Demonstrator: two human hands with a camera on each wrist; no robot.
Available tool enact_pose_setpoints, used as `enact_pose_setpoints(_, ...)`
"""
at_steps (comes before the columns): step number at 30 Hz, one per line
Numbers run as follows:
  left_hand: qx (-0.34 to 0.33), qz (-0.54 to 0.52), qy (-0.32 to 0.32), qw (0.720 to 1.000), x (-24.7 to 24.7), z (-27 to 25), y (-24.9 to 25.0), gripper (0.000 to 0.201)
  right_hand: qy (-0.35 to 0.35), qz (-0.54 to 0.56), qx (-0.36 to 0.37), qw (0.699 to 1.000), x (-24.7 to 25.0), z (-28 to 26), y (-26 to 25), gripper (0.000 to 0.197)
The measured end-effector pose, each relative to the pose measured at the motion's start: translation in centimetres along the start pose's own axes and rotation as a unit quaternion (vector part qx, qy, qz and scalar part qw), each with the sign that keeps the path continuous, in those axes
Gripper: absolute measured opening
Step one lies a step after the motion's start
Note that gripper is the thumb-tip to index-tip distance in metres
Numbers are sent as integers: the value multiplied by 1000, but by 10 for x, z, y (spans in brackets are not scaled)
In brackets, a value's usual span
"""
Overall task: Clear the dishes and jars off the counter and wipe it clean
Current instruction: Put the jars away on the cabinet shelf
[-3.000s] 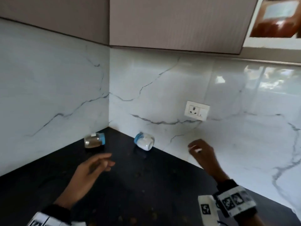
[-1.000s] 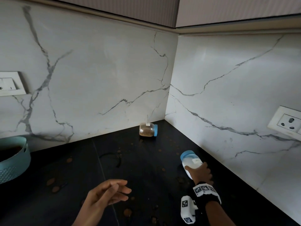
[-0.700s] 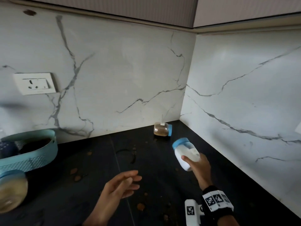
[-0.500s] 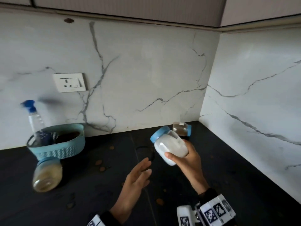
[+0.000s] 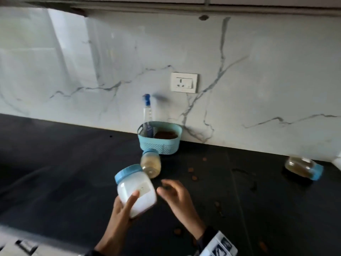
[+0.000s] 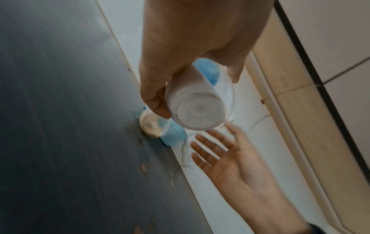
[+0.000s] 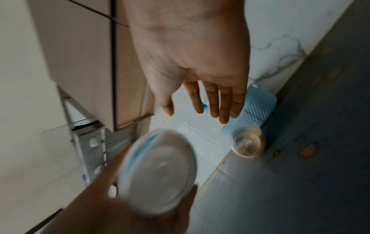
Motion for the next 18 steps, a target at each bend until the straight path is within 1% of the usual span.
enact_pose_setpoints(1, -10, 6, 13, 1000, 15, -1, 6, 107, 21, -9, -18, 1000, -5, 18, 7, 16)
enact_pose_setpoints(2, -19, 9, 32, 999, 32, -3, 14, 101, 38, -31, -45, 998, -13, 39, 17, 11)
enact_pose_setpoints(3, -26, 6, 45, 999, 43, -5, 21, 88, 49, -49, -72, 995, -20, 58, 25, 10)
enact_pose_setpoints(4, -37, -2, 59, 998, 55, -7, 29, 67, 63, -56, -95, 992, -30, 77, 30, 27)
enact_pose_setpoints(5, -42, -4, 71, 997, 63, -9, 35, 45, 71, -59, -127, 988, -38, 91, 37, 50)
enact_pose_setpoints(6, -44, -2, 81, 996, 70, -10, 40, 27, 72, -64, -168, 981, -46, 103, 43, 68)
enact_pose_setpoints(7, -48, 2, 90, 995, 80, -9, 44, 16, 65, -84, -210, 972, -56, 112, 49, 77)
enact_pose_setpoints(8, -48, 5, 95, 994, 86, -9, 48, 11, 57, -126, -242, 960, -62, 117, 56, 79)
enact_pose_setpoints(9, -49, 5, 95, 994, 91, -7, 53, 8, 55, -173, -260, 948, -67, 122, 58, 82)
enact_pose_setpoints(11, -46, 3, 96, 994, 96, -4, 57, 7, 61, -239, -270, 931, -69, 124, 58, 90)
enact_pose_setpoints(13, -44, -1, 99, 994, 101, 1, 61, 8, 73, -244, -260, 932, -71, 131, 63, 89)
enact_pose_setpoints(15, -41, -7, 97, 994, 101, 6, 64, 9, 84, -195, -254, 944, -65, 137, 70, 77)
enact_pose_setpoints(16, -37, -11, 93, 995, 100, 9, 64, 9, 93, -149, -257, 950, -59, 137, 73, 70)
enact_pose_setpoints(18, -30, -16, 85, 996, 92, 13, 66, 8, 116, -21, -262, 958, -41, 131, 75, 57)
Point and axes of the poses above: each hand's wrist, its own z-axis towards the middle knuckle, its own x-axis out of the back of the hand, y = z × x, the point moved 10 cm from there along z, towards the middle knuckle, and after that the axes turned 9 degrees about -z, right-handed, at the moved point
